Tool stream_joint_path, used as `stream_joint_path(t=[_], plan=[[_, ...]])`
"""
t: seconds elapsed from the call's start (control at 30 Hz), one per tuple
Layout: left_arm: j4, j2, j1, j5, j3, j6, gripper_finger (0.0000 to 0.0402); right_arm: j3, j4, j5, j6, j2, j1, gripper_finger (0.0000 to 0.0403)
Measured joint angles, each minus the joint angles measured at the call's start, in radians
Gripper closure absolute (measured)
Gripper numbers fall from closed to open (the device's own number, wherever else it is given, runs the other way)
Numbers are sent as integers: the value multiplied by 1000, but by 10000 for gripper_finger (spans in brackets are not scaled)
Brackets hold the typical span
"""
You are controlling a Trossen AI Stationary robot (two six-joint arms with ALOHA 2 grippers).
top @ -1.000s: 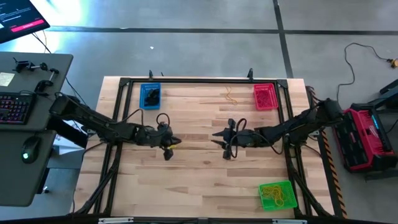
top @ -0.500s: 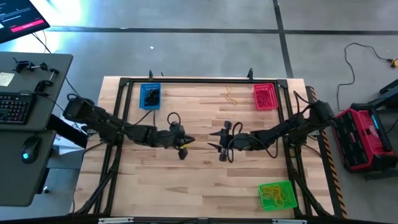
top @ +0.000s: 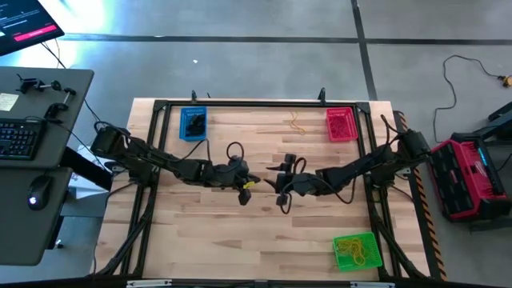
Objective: Sort rubber bands into baskets
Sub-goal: Put the yellow rubber band into the green bin
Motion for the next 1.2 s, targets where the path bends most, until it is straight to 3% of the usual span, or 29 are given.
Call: stream_joint_path(t=[0.2, 0.4, 0.57, 0.83, 1.0, 1.2], plan=[[11, 0, 12, 13, 4, 8, 401, 7, -37, -69, -17, 0, 2, 217], [11, 0, 22, 13, 4, -7, 401, 7, -56, -26, 9, 0, -1, 226], [18, 0, 22, 22, 4, -2, 401, 7, -64, -33, 19, 0, -7, 285], [55, 0, 21, 70, 3, 67, 398, 7, -103, -156, 46, 0, -30, 393], [55, 0, 9, 72, 3, 148, 378, 7, -176, -164, 82, -40, -13, 400], [55, 0, -16, 63, 3, 234, 335, 7, -350, -165, 171, -178, 36, 402]])
